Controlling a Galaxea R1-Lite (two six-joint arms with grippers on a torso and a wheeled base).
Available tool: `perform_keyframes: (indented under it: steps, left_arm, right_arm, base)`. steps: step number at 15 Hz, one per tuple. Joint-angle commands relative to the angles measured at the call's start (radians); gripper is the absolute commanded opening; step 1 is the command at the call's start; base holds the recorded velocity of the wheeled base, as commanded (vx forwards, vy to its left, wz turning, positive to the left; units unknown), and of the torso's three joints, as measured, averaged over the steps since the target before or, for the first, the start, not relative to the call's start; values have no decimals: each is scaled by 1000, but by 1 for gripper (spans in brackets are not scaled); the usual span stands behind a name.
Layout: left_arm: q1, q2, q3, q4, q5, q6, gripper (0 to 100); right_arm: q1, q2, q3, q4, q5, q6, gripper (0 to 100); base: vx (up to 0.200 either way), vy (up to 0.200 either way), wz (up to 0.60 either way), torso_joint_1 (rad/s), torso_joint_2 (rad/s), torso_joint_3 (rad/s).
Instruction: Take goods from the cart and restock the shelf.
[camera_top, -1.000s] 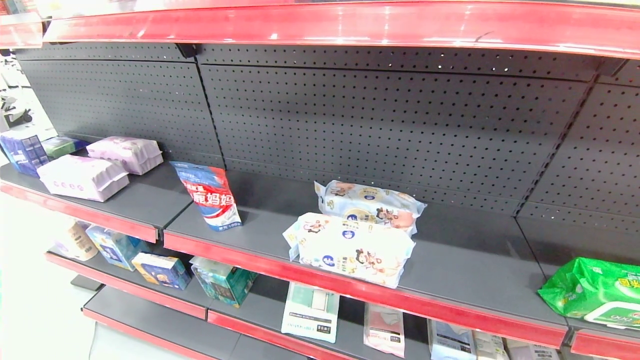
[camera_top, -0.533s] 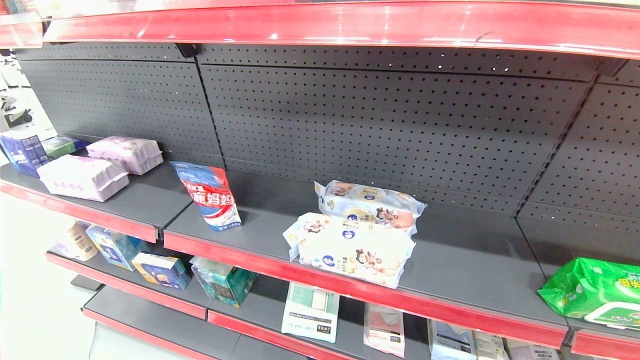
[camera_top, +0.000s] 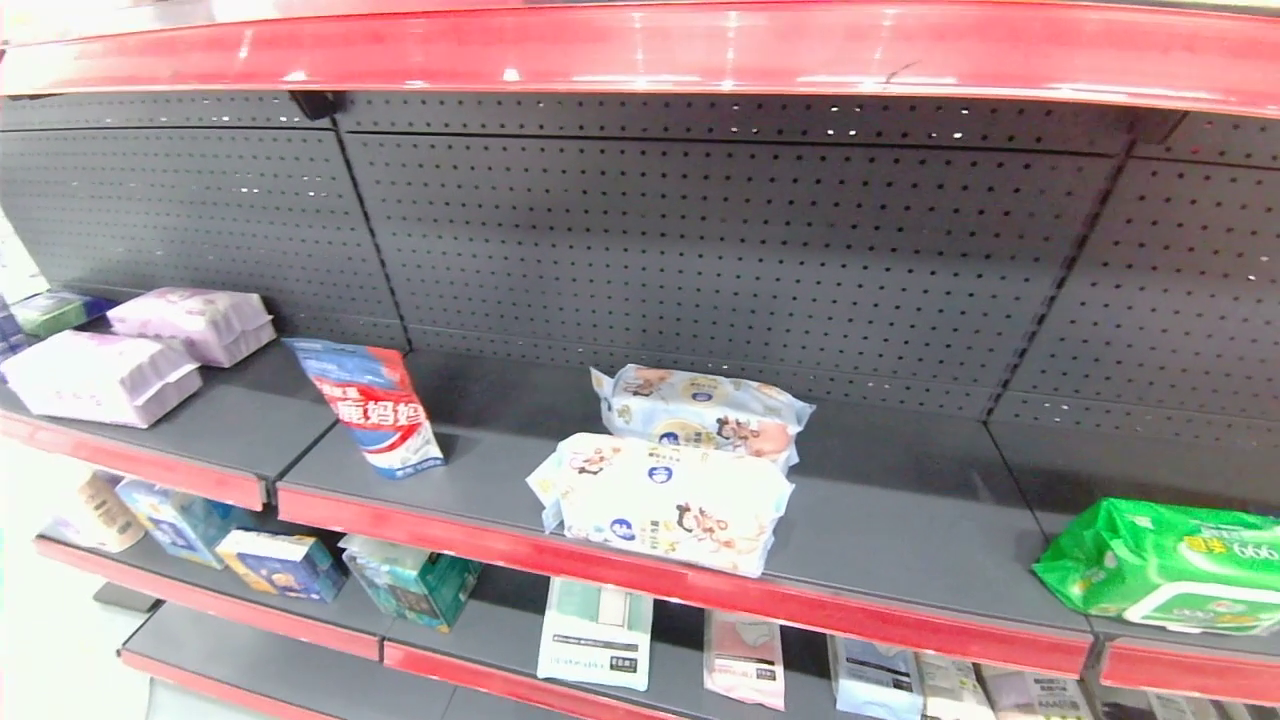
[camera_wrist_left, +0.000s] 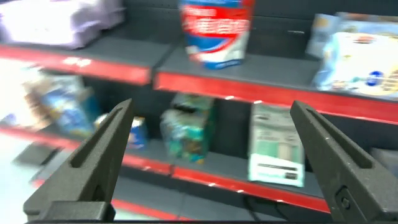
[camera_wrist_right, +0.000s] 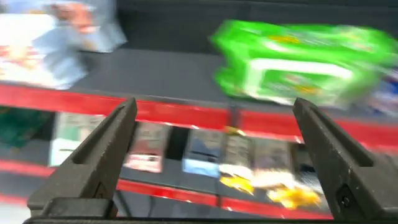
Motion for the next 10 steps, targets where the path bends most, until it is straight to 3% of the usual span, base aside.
perform_keyframes:
  steps: [1, 3, 10]
  left_arm:
    - [1, 1, 0, 0, 0, 0, 100]
    - [1, 1, 0, 0, 0, 0, 100]
    - [0, 1, 0, 0, 0, 0, 100]
  right_arm:
    - [0, 7, 0, 0, 1, 0, 100]
    - [0, 7, 0, 0, 1, 0, 100]
    - [0, 7, 0, 0, 1, 0, 100]
  base:
    - [0, 0, -600, 17, 12, -2]
    - [0, 0, -600, 2, 0, 2]
    - [0, 0, 0, 0, 0, 0]
